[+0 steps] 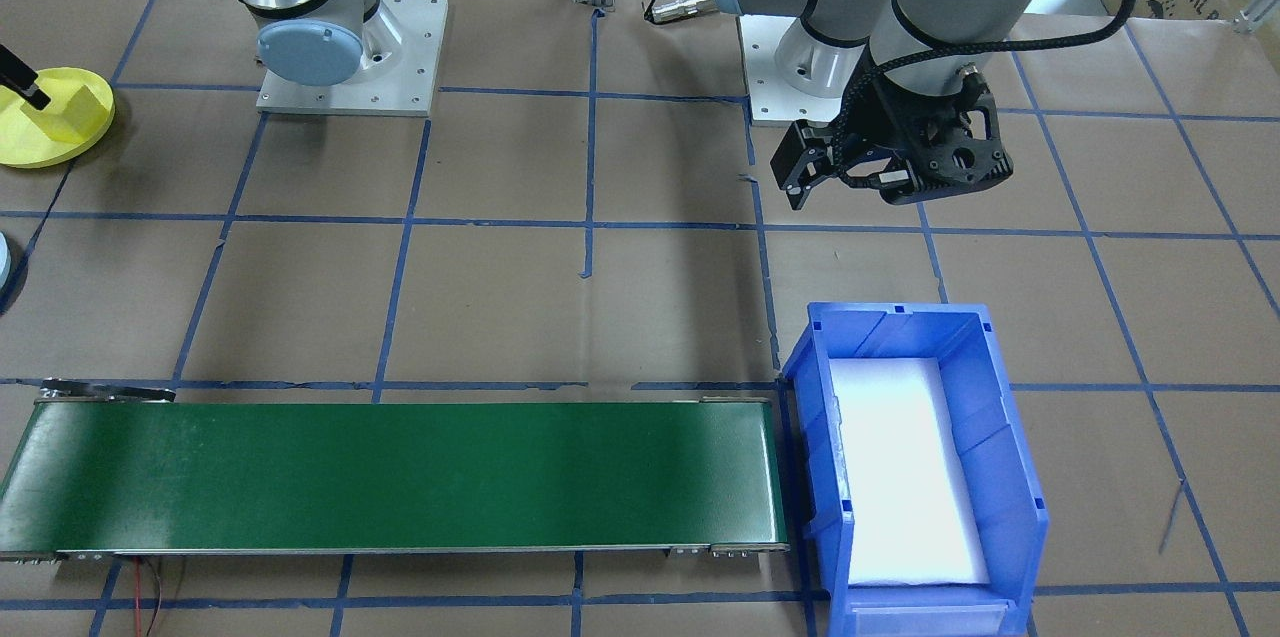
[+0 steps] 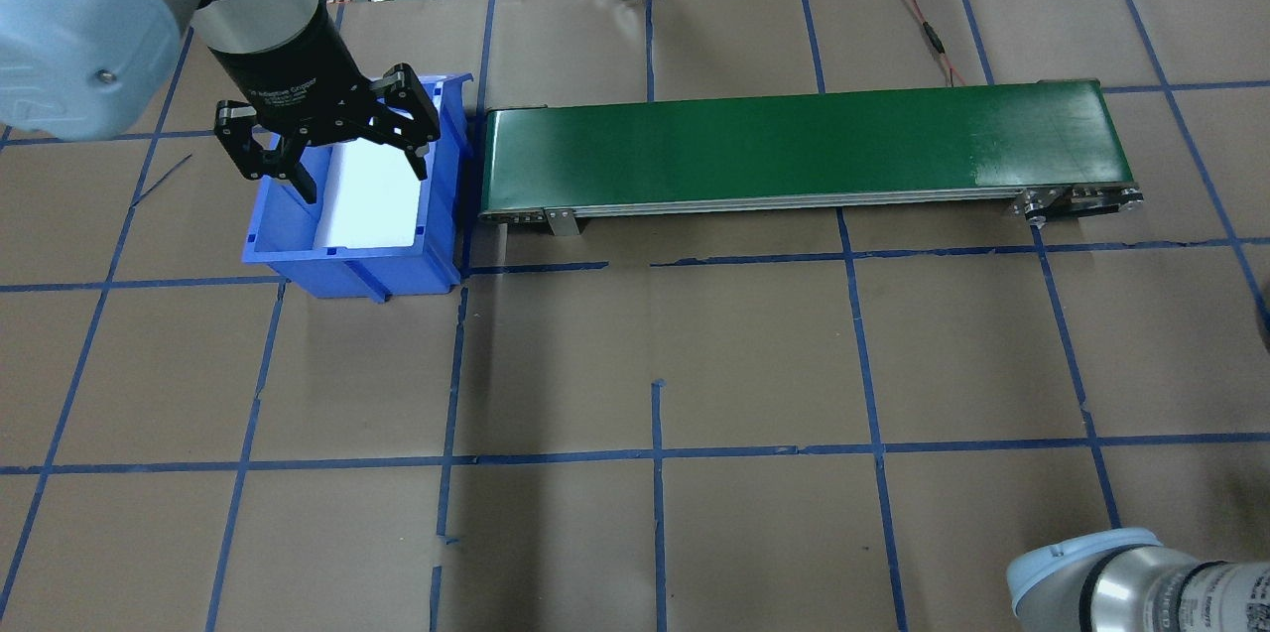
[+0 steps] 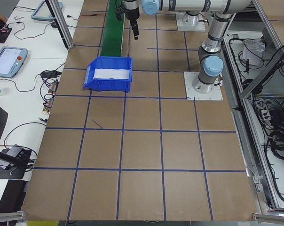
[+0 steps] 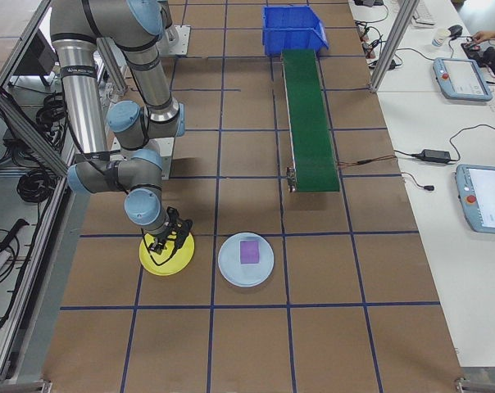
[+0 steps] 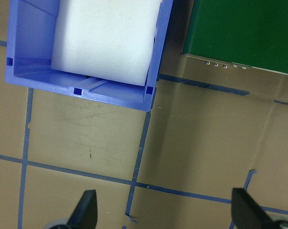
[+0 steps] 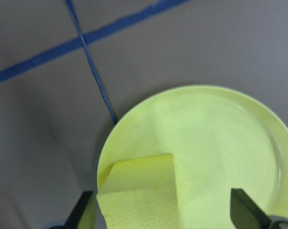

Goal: Move block left to right into plate

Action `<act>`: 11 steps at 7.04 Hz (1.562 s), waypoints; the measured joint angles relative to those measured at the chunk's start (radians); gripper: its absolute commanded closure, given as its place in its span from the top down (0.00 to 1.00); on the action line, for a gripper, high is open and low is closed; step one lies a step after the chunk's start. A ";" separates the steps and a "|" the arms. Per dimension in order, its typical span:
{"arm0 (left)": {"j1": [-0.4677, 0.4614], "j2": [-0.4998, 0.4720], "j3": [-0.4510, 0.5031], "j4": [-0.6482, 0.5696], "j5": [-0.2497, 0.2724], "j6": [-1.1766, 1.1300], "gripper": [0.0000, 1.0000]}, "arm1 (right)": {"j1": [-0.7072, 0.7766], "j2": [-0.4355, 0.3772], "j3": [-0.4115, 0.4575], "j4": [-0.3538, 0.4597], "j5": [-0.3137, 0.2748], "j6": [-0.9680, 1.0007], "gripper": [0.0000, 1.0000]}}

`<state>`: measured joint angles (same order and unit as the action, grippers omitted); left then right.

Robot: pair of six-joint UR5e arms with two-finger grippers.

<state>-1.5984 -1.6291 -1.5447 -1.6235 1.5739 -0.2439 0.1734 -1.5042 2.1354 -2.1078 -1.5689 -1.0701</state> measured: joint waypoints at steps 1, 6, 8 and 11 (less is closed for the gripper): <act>0.000 0.000 0.000 0.000 0.000 0.000 1.00 | 0.100 -0.032 -0.028 0.006 -0.014 0.042 1.00; 0.001 0.000 0.000 0.000 0.000 0.000 1.00 | 0.883 -0.100 -0.532 0.448 -0.085 0.467 1.00; 0.002 0.000 0.000 0.000 0.000 0.001 1.00 | 1.085 -0.065 -0.726 0.658 -0.041 0.667 1.00; 0.004 0.000 0.000 0.000 0.000 0.002 1.00 | 1.337 -0.035 -0.753 0.718 0.031 0.995 1.00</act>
<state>-1.5949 -1.6291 -1.5451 -1.6237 1.5739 -0.2424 1.5104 -1.5388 1.3827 -1.3898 -1.5377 -0.0750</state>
